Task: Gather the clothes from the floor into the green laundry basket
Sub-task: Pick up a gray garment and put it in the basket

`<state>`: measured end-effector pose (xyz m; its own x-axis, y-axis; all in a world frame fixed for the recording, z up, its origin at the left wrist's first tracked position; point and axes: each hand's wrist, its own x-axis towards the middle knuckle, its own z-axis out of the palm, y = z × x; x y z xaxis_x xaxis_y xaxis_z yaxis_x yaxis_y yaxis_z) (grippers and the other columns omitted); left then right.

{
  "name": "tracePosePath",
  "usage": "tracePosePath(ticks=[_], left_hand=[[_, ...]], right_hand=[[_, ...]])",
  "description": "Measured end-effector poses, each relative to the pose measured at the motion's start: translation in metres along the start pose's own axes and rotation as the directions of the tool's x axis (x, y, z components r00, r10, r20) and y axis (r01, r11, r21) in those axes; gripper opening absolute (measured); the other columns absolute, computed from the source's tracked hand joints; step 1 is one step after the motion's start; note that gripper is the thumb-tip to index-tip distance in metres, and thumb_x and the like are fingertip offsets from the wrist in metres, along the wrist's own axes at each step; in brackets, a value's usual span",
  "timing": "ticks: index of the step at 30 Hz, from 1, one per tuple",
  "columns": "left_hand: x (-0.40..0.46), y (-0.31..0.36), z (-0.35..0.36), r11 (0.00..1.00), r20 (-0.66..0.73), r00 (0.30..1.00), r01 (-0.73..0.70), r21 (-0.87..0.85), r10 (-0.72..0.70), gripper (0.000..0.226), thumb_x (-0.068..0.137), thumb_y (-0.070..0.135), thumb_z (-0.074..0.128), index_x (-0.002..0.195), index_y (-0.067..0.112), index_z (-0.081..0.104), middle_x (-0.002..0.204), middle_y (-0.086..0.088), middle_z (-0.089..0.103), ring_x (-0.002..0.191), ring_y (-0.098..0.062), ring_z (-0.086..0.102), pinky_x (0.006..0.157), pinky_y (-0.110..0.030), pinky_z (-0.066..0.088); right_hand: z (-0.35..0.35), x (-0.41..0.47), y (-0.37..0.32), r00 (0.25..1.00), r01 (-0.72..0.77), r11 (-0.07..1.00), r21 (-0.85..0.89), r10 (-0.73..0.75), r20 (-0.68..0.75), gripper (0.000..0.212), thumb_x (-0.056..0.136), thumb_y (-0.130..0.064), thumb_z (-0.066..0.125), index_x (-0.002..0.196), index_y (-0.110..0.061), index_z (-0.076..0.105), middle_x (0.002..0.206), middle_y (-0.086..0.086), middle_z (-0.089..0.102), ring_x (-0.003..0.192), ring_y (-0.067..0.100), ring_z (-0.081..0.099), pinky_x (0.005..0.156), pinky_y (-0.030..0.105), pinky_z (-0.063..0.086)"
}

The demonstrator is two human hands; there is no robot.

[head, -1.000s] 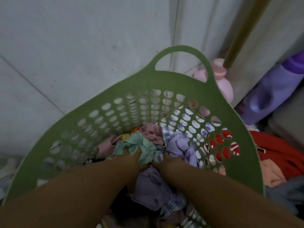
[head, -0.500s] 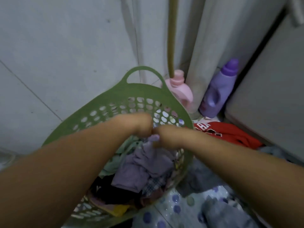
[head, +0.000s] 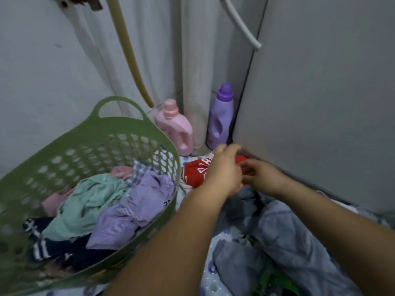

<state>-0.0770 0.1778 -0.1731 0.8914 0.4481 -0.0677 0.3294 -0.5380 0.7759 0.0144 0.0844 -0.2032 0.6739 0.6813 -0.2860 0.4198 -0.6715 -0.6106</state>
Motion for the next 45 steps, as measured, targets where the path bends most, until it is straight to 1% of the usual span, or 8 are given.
tracePosePath(ticks=[16, 21, 25, 31, 34, 38, 41, 45], left_hand=[[0.053, -0.15, 0.088, 0.895, 0.03, 0.896, 0.441, 0.064, -0.444, 0.052, 0.09, 0.018, 0.046, 0.14, 0.029, 0.042, 0.14, -0.007, 0.049, 0.131, -0.03, 0.042, 0.11, -0.046, 0.036], [0.064, -0.165, 0.089, 0.804, 0.034, 0.803, 0.593, 0.054, -0.595, 0.049, 0.097, 0.03, 0.042, 0.145, 0.032, 0.033, 0.149, -0.007, 0.038, 0.137, -0.031, 0.035, 0.115, -0.045, 0.028], [0.06, -0.183, 0.107, 0.821, 0.177, 0.804, 0.567, 0.063, -0.568, 0.074, 0.08, 0.027, 0.061, 0.142, 0.04, 0.023, 0.137, -0.011, 0.051, 0.121, -0.035, 0.052, 0.101, -0.049, 0.045], [0.051, -0.166, 0.101, 0.831, 0.211, 0.804, 0.54, 0.133, -0.556, 0.079, 0.069, 0.039, 0.075, 0.135, 0.045, 0.032, 0.133, -0.001, 0.051, 0.127, -0.035, 0.039, 0.106, -0.047, 0.037], [0.054, -0.158, 0.1, 0.798, 0.193, 0.848, 0.529, -0.288, -0.493, 0.079, 0.056, 0.033, 0.084, 0.126, 0.035, 0.05, 0.122, 0.004, 0.062, 0.117, -0.023, 0.053, 0.099, -0.035, 0.043], [0.066, -0.142, 0.092, 0.606, 0.079, 0.842, 0.446, -0.659, -0.534, 0.046, 0.075, 0.0, 0.067, 0.113, 0.022, 0.058, 0.103, -0.001, 0.067, 0.1, -0.024, 0.063, 0.09, -0.039, 0.053], [0.066, -0.129, 0.086, 0.625, -0.069, 0.814, 0.385, -0.679, -0.577, 0.035, 0.085, -0.004, 0.052, 0.114, 0.017, 0.056, 0.091, 0.005, 0.06, 0.097, -0.021, 0.055, 0.08, -0.027, 0.044], [0.058, -0.123, 0.086, 0.688, -0.158, 0.767, 0.438, -0.579, -0.622, 0.054, 0.092, 0.0, 0.045, 0.141, 0.022, 0.039, 0.125, -0.008, 0.06, 0.113, -0.029, 0.056, 0.085, -0.026, 0.04]], right_hand=[[0.086, 0.116, 0.04, 0.971, 0.046, 0.889, -0.455, 0.067, 0.23, 0.04, 0.084, -0.023, 0.061, 0.124, -0.017, 0.06, 0.128, 0.011, 0.06, 0.115, 0.029, 0.058, 0.099, 0.035, 0.045], [0.105, 0.13, 0.055, 0.889, 0.044, 0.812, -0.582, 0.234, 0.394, 0.073, 0.089, -0.026, 0.054, 0.15, -0.029, 0.013, 0.151, 0.013, 0.032, 0.134, 0.032, 0.04, 0.109, 0.043, 0.037], [0.101, 0.11, 0.067, 0.809, 0.155, 0.728, -0.668, 0.295, 0.509, 0.05, 0.086, -0.024, 0.06, 0.134, -0.026, 0.048, 0.13, 0.003, 0.057, 0.118, 0.025, 0.055, 0.092, 0.03, 0.046], [0.068, 0.105, 0.079, 0.967, -0.113, 0.984, 0.134, 0.078, 0.242, 0.007, 0.089, -0.013, 0.06, 0.084, -0.015, 0.065, 0.066, -0.002, 0.058, 0.055, 0.005, 0.057, 0.062, 0.027, 0.045], [0.05, 0.106, 0.064, 0.986, -0.144, 0.65, 0.746, 0.027, 0.167, 0.017, 0.092, -0.003, 0.051, 0.081, -0.012, 0.061, 0.066, -0.001, 0.068, 0.06, 0.007, 0.063, 0.066, 0.028, 0.053], [0.037, 0.106, 0.049, 0.988, -0.137, 0.339, 0.931, -0.026, 0.154, 0.023, 0.095, -0.006, 0.042, 0.101, -0.003, 0.063, 0.089, 0.009, 0.074, 0.084, 0.017, 0.07, 0.084, 0.032, 0.056], [0.035, 0.11, 0.055, 0.994, -0.074, 0.611, 0.788, 0.113, 0.006, 0.021, 0.095, -0.019, 0.05, 0.107, -0.006, 0.061, 0.104, 0.014, 0.067, 0.099, 0.024, 0.061, 0.095, 0.04, 0.049], [0.031, 0.104, 0.081, 0.979, -0.08, 0.996, 0.047, 0.087, -0.184, 0.042, 0.086, -0.043, 0.06, 0.115, -0.013, 0.06, 0.11, 0.003, 0.064, 0.106, 0.019, 0.058, 0.088, 0.023, 0.04]])
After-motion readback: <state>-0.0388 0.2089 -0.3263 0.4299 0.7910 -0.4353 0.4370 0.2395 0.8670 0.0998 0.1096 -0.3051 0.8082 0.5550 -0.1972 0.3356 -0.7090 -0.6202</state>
